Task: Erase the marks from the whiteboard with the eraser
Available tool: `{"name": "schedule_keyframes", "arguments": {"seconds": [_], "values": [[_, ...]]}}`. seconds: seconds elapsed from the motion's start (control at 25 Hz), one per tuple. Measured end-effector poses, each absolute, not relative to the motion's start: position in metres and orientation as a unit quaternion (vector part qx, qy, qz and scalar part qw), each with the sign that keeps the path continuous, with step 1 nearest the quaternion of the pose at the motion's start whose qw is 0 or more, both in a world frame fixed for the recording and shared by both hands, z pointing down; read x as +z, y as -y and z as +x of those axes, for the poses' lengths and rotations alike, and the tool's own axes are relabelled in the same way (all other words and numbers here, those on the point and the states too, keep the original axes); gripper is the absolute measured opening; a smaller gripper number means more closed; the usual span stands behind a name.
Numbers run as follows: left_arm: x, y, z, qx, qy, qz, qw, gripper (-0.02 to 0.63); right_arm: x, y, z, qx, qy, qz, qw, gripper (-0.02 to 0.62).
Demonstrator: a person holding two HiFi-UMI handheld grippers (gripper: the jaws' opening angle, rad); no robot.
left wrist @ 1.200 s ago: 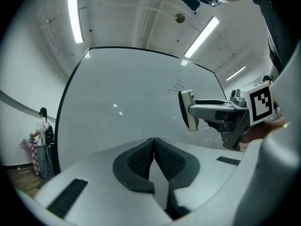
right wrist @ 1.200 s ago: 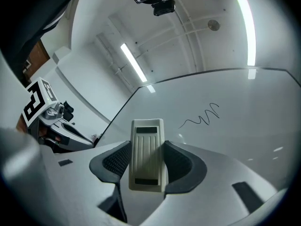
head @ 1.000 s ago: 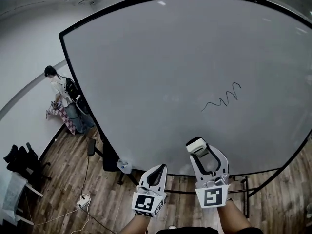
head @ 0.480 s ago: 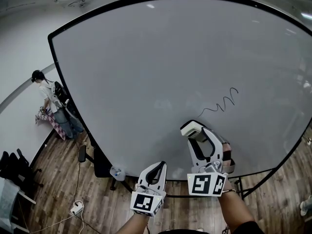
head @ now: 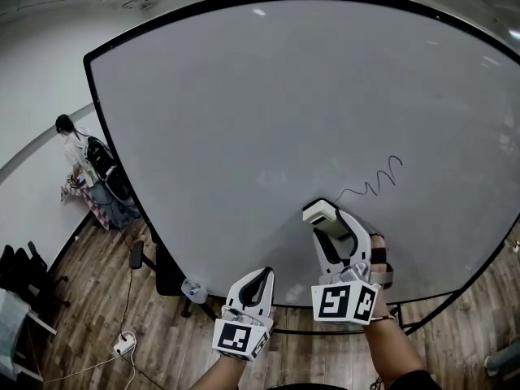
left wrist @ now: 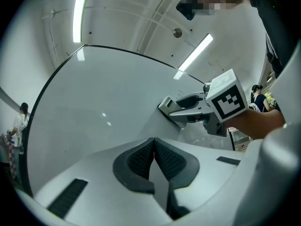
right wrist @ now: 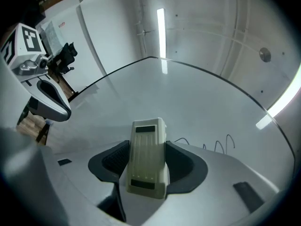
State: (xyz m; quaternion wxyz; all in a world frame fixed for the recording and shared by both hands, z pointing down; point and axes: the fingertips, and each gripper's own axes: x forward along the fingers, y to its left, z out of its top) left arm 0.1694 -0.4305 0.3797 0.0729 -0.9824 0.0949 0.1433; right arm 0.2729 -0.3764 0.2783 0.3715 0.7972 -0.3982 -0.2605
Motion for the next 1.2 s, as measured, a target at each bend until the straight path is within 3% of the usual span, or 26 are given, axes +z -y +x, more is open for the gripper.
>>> {"name": "schedule_keyframes", "arguments": {"seconds": [1.2], "values": [[0.38, 0.406, 0.183, 0.144, -0.1, -0.981, 0.082, 0.02, 0.232, 0.352, 0.295, -0.249, 0.428, 0.8, 0.339, 0.255]]}}
